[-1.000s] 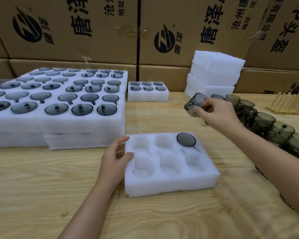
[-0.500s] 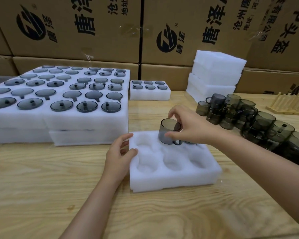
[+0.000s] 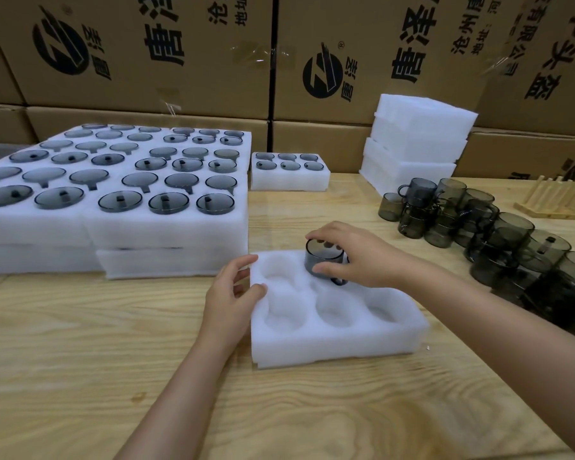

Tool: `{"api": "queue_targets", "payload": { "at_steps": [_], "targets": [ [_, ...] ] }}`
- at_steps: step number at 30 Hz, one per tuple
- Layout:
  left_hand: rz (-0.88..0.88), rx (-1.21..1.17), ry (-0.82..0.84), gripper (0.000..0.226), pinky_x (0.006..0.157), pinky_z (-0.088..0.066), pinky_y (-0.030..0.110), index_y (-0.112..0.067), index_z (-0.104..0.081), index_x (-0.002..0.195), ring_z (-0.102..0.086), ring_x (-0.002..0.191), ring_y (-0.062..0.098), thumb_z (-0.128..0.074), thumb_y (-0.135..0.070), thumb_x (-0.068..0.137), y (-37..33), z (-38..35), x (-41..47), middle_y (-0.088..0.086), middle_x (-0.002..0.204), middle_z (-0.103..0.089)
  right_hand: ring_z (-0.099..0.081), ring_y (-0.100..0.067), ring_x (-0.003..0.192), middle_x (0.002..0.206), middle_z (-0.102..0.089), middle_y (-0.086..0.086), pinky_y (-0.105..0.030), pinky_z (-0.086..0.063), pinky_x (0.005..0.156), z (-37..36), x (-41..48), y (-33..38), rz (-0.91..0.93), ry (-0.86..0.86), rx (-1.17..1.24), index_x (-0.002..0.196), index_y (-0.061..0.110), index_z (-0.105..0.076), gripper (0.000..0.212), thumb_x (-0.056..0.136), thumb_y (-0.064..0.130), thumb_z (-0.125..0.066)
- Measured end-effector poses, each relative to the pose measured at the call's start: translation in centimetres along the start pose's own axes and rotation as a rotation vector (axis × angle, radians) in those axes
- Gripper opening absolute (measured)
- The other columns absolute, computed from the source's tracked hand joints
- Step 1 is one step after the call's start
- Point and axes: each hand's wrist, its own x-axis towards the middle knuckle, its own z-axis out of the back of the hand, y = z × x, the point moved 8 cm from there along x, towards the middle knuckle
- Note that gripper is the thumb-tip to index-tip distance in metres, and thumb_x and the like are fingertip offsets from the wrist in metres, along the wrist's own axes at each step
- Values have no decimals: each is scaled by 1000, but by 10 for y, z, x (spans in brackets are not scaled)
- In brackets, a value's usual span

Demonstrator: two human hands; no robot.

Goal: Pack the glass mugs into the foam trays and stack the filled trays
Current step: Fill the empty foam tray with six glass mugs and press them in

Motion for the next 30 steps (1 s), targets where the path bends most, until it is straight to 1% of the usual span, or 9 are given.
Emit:
{"api": "queue_targets", "payload": {
  "at_steps": [5,9,12,14,16,22,25,27,30],
  "targets": [
    [0,4,6,42,91,-47,30,-35,-61,105,-56,111,5,-59,-23,65,-2,-1,-1,-2,121,-61,-45,-6,110,130,-46,8,-21,-37,94,-6,4,-4,12,137,4,135,27,-44,51,88,32,-63],
    [4,7,9,43,96,-47,36,-33,-61,108,-55,112,7,-59,-24,66,-2,-1,-2,-4,121,-62,-41,-10,124,138,-43,8,-26,-34,102,-14,1,-8,27,159,-47,137,25,-41,51,91,33,-59],
    [9,15,6,44,96,-47,35,-34,-61,108,-55,112,6,-59,-24,66,-1,-1,-2,-4,121,-61,-9,-6,143,155,-14,17,-29,-4,117,-31,-10,-13,32,164,-118,149,27,-19,59,97,49,-33],
    [8,14,-1,44,95,-47,35,-33,-61,108,-56,110,8,-59,-23,65,-2,-1,-2,-2,121,-61,21,1,139,150,11,25,-30,19,113,-41,-15,-17,27,204,-261,151,31,0,77,85,70,-10],
    [9,20,-5,45,93,-48,33,-31,-61,109,-57,110,11,-59,-23,66,-1,-1,-1,-1,121,-62,29,2,136,150,18,23,-33,24,111,-45,-15,-19,6,237,-325,150,32,7,84,79,76,-6],
    [-8,32,-8,43,91,-46,30,-32,-60,110,-56,110,10,-62,3,84,1,1,-1,0,122,-62,21,-2,141,155,18,15,-35,13,116,-48,-17,-18,-42,275,-305,149,29,9,75,91,66,-20],
    [-3,30,-7,44,93,-47,34,-34,-61,108,-57,111,13,-61,4,84,2,1,-1,-2,120,-63,11,-5,144,158,4,11,-31,3,116,-38,-14,-22,-96,212,-21,151,29,-6,69,94,59,-29],
    [1,25,-1,44,94,-47,35,-34,-61,108,-57,112,13,-62,3,84,2,1,-1,-3,119,-63,-5,-11,145,156,-17,6,-31,-14,115,-6,-12,-44,-209,-47,236,148,27,-24,62,94,51,-43],
    [3,5,-4,40,92,-48,34,-33,-61,109,-58,110,12,-68,-13,75,0,0,-3,-4,118,-64,-44,-31,122,130,-54,-11,-43,-40,98,69,-33,-104,-479,-544,-67,123,11,-55,40,92,35,-53]
  ]
}}
